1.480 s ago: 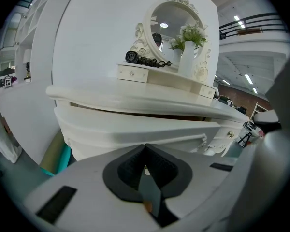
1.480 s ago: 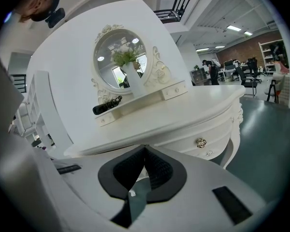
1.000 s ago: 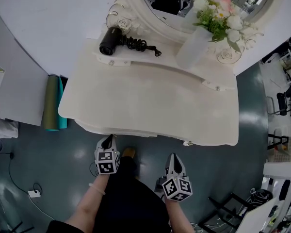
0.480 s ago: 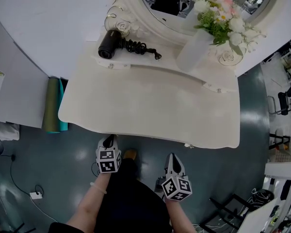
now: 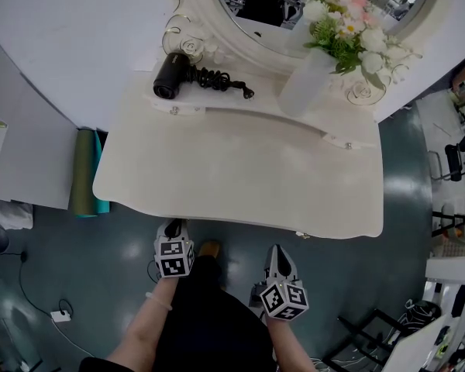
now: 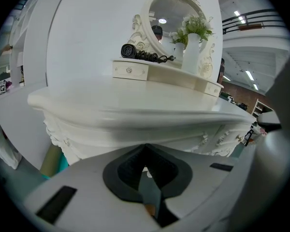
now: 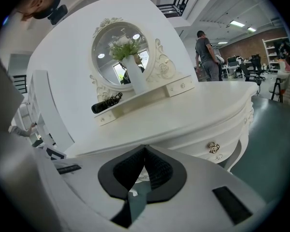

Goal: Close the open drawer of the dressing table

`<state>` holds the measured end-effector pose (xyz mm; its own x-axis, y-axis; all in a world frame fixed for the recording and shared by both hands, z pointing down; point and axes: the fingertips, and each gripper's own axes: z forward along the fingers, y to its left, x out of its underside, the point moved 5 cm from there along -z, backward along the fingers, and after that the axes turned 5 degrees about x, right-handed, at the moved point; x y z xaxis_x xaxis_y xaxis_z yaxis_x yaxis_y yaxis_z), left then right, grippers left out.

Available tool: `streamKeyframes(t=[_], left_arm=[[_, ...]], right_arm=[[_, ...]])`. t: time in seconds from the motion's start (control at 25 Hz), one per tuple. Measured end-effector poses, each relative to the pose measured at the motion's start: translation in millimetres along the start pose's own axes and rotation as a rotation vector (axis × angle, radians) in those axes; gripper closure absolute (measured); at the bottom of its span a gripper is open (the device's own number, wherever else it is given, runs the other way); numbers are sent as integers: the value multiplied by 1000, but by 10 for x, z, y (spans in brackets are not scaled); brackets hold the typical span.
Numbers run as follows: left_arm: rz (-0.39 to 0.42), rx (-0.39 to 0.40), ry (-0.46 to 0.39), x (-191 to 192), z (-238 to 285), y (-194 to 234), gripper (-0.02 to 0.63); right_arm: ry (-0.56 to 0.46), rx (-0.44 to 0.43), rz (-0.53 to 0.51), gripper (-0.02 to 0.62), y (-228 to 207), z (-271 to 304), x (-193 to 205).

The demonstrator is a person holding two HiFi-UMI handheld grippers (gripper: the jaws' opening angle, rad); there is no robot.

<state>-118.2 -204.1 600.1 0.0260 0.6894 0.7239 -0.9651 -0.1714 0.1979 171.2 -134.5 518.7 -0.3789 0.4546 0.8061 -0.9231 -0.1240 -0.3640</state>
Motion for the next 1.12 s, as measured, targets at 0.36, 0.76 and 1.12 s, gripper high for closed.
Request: streamKeyframes(t=[0.36, 0.76, 1.12], left_arm=[[17, 15, 13, 17, -61, -81, 586], [45, 149, -38, 49, -502, -475, 586], [113, 330, -114, 131, -1106, -1163, 586]], right_arm=[[-12, -5, 1, 569, 10, -84, 44], [-64, 15, 35, 569, -131, -391, 106], [-119, -44, 5, 569, -80, -923, 172]])
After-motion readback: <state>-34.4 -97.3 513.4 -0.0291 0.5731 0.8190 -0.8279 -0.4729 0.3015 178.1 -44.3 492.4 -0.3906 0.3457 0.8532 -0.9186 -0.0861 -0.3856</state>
